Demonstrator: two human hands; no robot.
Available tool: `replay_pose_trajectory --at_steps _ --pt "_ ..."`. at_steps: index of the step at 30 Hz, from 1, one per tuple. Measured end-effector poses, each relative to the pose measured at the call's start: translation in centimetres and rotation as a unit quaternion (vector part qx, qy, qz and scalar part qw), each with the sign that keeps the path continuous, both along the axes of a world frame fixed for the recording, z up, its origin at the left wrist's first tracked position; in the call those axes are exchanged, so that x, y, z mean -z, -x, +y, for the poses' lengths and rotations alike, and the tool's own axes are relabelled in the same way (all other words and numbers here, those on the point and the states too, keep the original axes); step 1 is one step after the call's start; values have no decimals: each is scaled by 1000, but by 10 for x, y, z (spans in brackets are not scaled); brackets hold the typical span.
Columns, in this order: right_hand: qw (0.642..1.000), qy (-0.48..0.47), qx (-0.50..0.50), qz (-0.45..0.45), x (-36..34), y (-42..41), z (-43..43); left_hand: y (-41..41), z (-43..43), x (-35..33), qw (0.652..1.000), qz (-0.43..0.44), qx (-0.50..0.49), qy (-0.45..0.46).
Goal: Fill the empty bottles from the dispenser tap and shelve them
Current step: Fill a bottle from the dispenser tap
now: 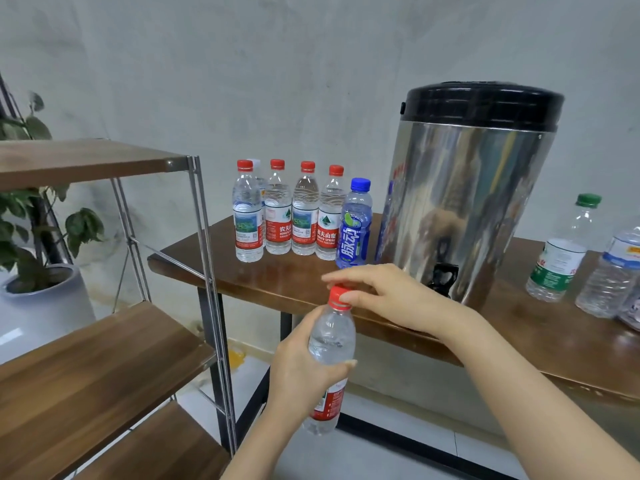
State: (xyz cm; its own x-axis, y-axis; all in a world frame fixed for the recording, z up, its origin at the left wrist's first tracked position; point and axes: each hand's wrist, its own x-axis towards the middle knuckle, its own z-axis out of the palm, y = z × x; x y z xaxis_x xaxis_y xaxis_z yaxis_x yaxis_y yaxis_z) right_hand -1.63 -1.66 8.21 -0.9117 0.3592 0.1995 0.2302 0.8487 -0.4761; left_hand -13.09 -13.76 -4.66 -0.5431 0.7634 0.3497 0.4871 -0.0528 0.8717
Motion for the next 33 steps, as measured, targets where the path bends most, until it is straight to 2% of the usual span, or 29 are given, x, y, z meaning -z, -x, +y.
replay_pose_trajectory --at_steps 3,6,9,17,20,22,24,27,29,31,33 --pt "999 -28 18 3 -5 5 1 1 4 -4 1000 5 4 2" --pt "995 -92 25 -36 -11 12 2 4 10 -6 1000 -5 9 2" --pt "999 -37 -19 -31 -17 21 9 17 16 -13 999 -34 14 -19" --pt "983 -45 48 170 -53 73 20 58 51 -72 994 -17 -24 -102" --pt "955 34 92 280 -47 104 29 80 72 -98 988 1 -59 -144" --pt "935 80 123 323 -26 122 42 97 88 -106 986 14 -84 -146" --pt "936 106 151 300 2 134 58 113 104 -105 986 32 -107 -125" --pt "960 161 135 186 42 144 72 132 122 -94 985 41 -140 -93" --pt "974 148 116 128 64 155 75 142 133 -87 984 39 -149 -87" --pt "977 127 137 106 79 169 76 149 141 -82 985 68 -136 -77" --pt "969 144 164 119 87 183 73 153 145 -74 980 119 -137 -77"
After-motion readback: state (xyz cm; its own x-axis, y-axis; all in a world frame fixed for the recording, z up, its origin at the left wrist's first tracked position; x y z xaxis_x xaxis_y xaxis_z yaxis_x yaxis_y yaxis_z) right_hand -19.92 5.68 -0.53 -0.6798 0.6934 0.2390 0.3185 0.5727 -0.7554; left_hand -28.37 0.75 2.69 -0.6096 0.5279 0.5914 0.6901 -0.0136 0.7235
